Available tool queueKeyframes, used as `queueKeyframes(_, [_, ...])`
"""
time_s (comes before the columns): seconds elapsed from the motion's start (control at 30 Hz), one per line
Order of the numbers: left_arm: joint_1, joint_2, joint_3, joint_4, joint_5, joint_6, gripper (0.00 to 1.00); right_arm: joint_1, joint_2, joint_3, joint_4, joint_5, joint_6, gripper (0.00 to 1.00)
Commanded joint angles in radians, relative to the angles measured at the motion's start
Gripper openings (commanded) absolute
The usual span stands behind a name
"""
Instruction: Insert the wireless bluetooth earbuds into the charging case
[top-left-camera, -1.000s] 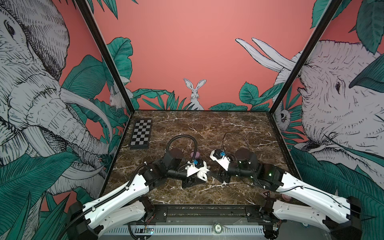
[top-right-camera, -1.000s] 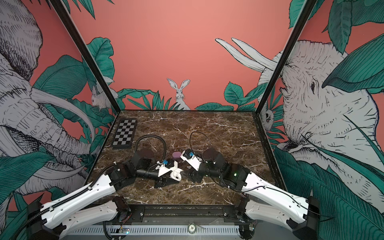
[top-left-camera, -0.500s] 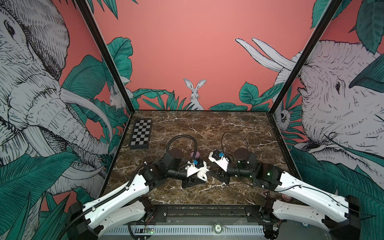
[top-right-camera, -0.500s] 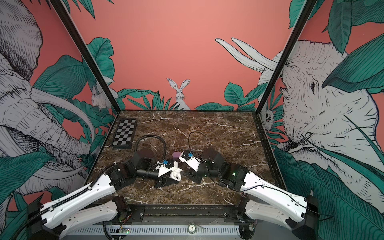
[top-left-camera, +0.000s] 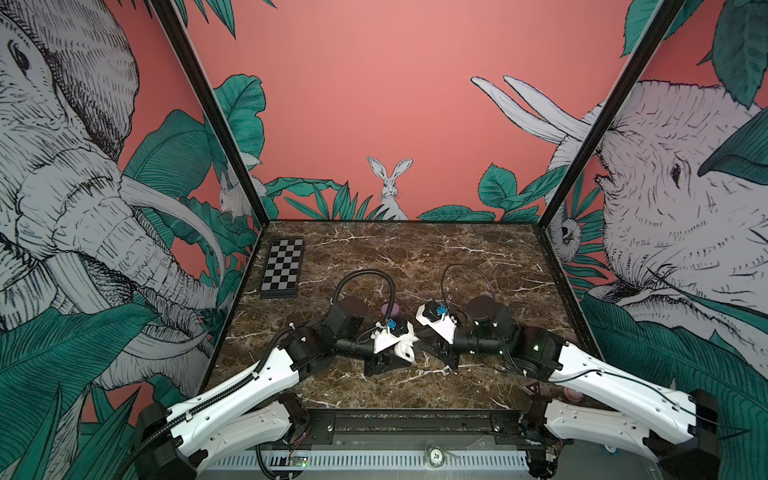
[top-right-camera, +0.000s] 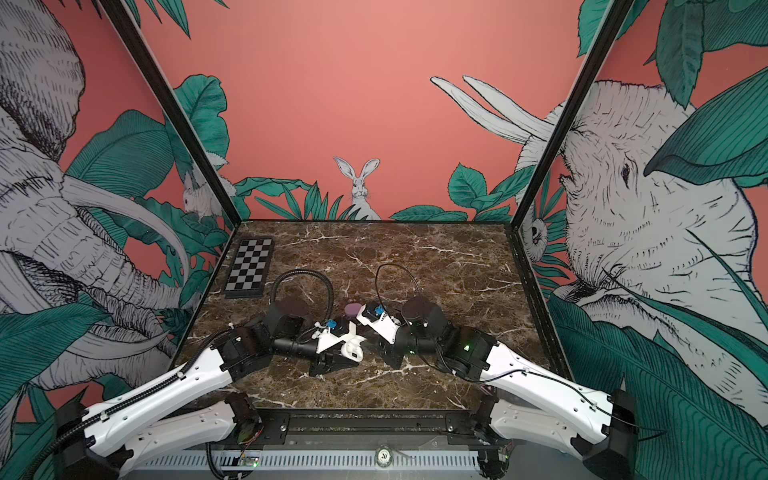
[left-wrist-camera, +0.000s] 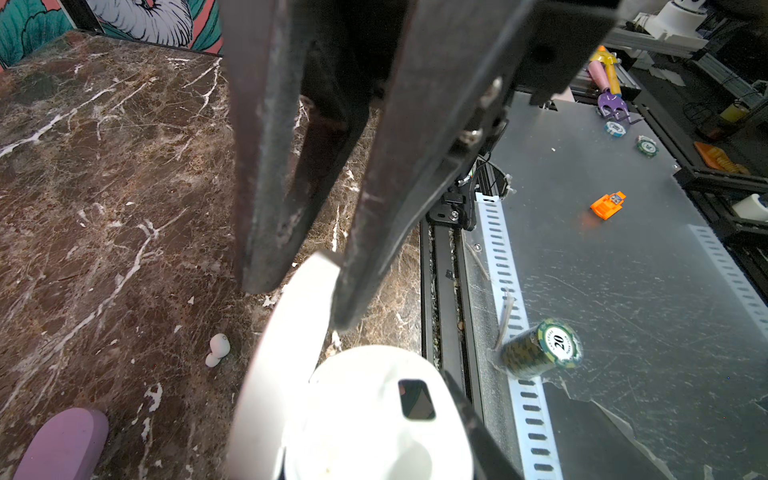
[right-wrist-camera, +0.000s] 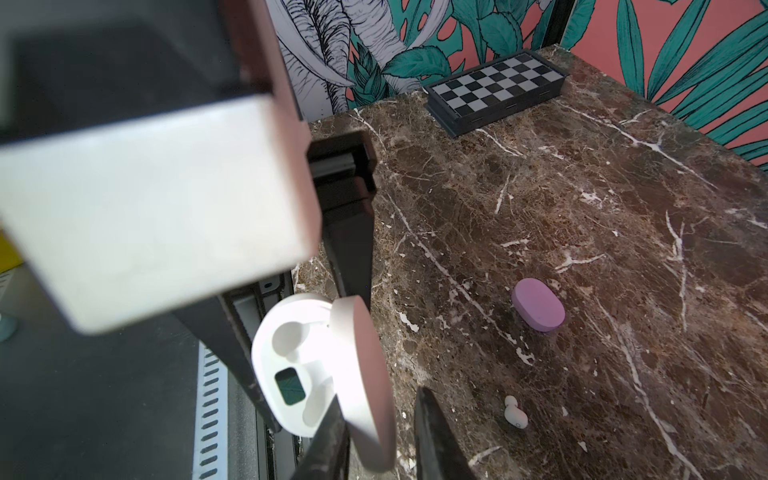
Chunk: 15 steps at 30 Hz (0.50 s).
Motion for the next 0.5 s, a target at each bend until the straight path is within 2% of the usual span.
queueKeyframes(0.0, [-0.005, -0.001, -0.002, 0.012, 0.02, 0.009, 0.0, -0.005, 0.0, 0.038, 0.025, -0.004, -0.006, 0.22])
queueKeyframes(0.37, [-0.005, -0.003, -0.008, 0.033, -0.019, -0.004, 0.0, -0.004, 0.0, 0.044, 0.009, 0.007, -0.02, 0.13])
queueKeyframes(0.4, [-0.006, -0.004, -0.01, 0.035, -0.022, -0.007, 0.19, -0.005, 0.0, 0.045, 0.009, 0.012, -0.021, 0.12])
queueKeyframes(0.43, [-0.005, -0.003, -0.011, 0.037, -0.026, -0.013, 0.28, -0.004, -0.001, 0.046, 0.007, 0.02, -0.023, 0.11])
queueKeyframes(0.47, [-0.005, -0.004, -0.013, 0.037, -0.026, -0.013, 0.31, -0.005, -0.002, 0.046, 0.005, 0.026, -0.024, 0.11])
